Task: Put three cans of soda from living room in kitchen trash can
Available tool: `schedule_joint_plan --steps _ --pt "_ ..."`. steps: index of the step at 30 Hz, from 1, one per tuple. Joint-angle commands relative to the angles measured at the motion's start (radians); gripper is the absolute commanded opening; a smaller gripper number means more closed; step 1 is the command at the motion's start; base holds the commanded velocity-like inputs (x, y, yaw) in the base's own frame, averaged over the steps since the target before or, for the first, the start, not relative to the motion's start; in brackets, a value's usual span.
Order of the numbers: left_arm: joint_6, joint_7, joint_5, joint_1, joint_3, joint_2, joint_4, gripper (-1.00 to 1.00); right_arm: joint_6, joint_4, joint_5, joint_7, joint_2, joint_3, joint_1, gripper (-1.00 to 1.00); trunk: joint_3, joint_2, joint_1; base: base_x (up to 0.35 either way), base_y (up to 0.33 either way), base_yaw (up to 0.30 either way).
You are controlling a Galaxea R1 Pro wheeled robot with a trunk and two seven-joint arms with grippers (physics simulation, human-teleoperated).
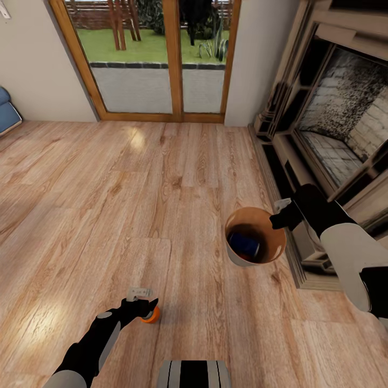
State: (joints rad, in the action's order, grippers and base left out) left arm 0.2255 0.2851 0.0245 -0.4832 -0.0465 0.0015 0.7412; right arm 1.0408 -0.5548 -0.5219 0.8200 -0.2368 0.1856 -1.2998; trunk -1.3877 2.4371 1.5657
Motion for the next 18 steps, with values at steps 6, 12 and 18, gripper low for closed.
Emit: schedule_joint_plan --steps 6,12,18 --pt "0.0 0.0 0.001 0.0 0.0 0.0 -0.004 1.0 0.006 0.0 0.016 0.004 -0.001 -0.001 -0.004 -1.0 0.0 0.0 0.0 0.0 0.0 0.0" --pt "0.0 0.0 0.001 0.0 0.0 0.0 -0.006 1.0 0.006 0.0 0.016 0.005 -0.001 0.0 -0.023 -1.0 0.0 0.0 0.0 0.0 0.0 0.0" --pt "0.0 0.0 0.003 0.0 0.003 0.0 -0.007 1.0 0.006 0.0 0.016 0.005 0.0 0.0 -0.035 -1.0 0.0 0.0 0.0 0.0 0.0 0.0"
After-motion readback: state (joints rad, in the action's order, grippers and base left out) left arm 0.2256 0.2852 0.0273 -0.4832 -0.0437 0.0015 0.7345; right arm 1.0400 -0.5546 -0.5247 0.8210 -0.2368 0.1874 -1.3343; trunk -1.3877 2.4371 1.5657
